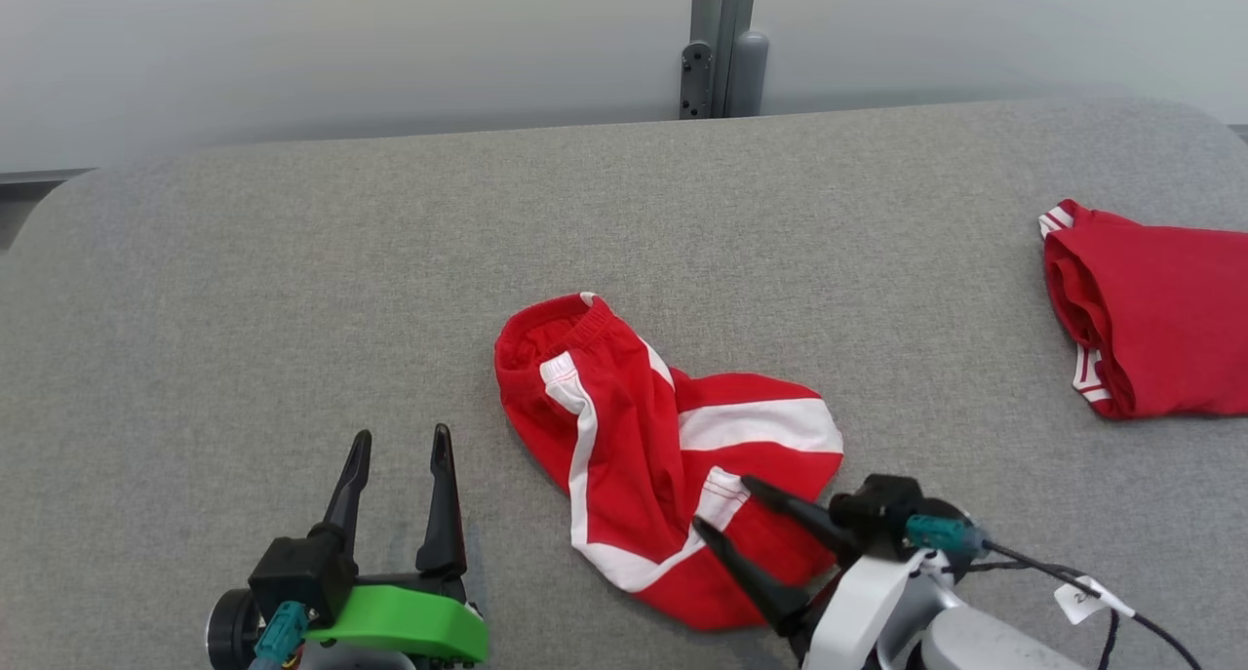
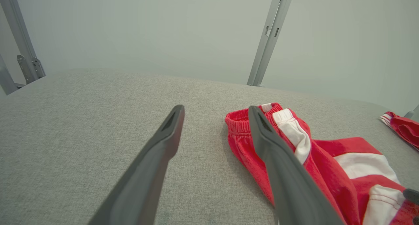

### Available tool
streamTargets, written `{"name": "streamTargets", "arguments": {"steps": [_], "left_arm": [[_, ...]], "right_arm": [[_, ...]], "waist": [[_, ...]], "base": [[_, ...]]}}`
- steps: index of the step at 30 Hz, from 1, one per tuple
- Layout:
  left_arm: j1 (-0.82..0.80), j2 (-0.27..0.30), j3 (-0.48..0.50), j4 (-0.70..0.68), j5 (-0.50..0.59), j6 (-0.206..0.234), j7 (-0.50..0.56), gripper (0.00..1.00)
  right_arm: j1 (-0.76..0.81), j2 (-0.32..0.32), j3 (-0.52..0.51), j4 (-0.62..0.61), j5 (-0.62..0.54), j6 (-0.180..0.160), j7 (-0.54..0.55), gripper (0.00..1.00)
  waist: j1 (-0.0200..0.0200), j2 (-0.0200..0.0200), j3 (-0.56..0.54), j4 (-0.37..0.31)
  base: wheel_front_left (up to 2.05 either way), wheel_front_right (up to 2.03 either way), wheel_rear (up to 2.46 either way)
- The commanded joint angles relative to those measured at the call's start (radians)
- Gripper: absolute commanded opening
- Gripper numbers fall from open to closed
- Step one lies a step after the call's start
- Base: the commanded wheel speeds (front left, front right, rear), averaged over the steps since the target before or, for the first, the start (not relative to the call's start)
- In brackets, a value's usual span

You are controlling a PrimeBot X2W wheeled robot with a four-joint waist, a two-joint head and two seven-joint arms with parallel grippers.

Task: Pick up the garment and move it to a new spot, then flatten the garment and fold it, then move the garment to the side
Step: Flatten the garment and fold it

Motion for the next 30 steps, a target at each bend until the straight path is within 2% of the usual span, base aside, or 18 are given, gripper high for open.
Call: {"name": "streamTargets", "arguments": {"steps": [1, 7, 16, 17, 18, 20, 21, 22, 30], "left_arm": [[0.012, 0.001, 0.003, 0.0, 0.0, 0.0, 0.0, 1.0], [-0.006, 0.001, -0.007, -0.003, -0.009, 0.0, 0.0, 1.0], [-0.035, 0.002, -0.03, -0.002, -0.031, 0.008, 0.0, 1.0], [-0.036, 0.002, -0.032, -0.001, -0.033, 0.009, 0.0, 1.0], [-0.038, 0.002, -0.032, -0.001, -0.035, 0.01, 0.0, 1.0], [-0.037, 0.002, -0.029, -0.001, -0.039, 0.013, 0.0, 1.0], [-0.036, 0.002, -0.028, -0.002, -0.041, 0.014, 0.0, 1.0], [-0.034, 0.002, -0.027, -0.002, -0.041, 0.014, 0.0, 1.0], [-0.027, 0.001, -0.019, -0.008, -0.032, 0.017, 0.0, 1.0]], "right_arm": [[0.017, -0.017, -0.03, -0.015, -0.018, 0.0, 0.004, 1.0], [-0.009, -0.029, -0.097, -0.03, -0.087, 0.0, 0.084, 1.0], [-0.118, -0.059, -0.007, 0.03, -0.1, 0.0, 0.244, 1.0], [-0.129, -0.067, 0.006, 0.033, -0.094, 0.0, 0.258, 0.9], [-0.135, -0.073, 0.017, 0.034, -0.083, 0.0, 0.272, 0.5], [-0.137, -0.088, 0.042, 0.035, -0.063, 0.0, 0.302, 0.16], [-0.138, -0.094, 0.049, 0.035, -0.053, 0.0, 0.313, 0.04], [-0.142, -0.099, 0.053, 0.033, -0.044, 0.0, 0.317, 0.0], [-0.163, -0.093, -0.042, 0.022, -0.05, 0.0, 0.211, 0.0]], "waist": [[0.0, -0.0001, 0.001, 0.0], [0.0, -0.0001, 0.012, 0.01], [0.0, -0.0001, 0.031, 0.068], [0.0, -0.0001, 0.032, 0.076], [0.0, -0.0001, 0.032, 0.082], [0.0, -0.0001, 0.031, 0.089], [0.0, -0.0001, 0.031, 0.091], [0.0, -0.0001, 0.031, 0.092], [0.0, -0.0001, 0.032, 0.074]], "base": [[0.0, 0.0, 0.0], [0.0, 0.0, 0.0], [0.0, 0.0, 0.0], [0.0, 0.0, 0.0], [0.0, 0.0, 0.0], [0.0, 0.0, 0.0], [0.0, 0.0, 0.0], [0.0, 0.0, 0.0], [0.0, 0.0, 0.0]]}}
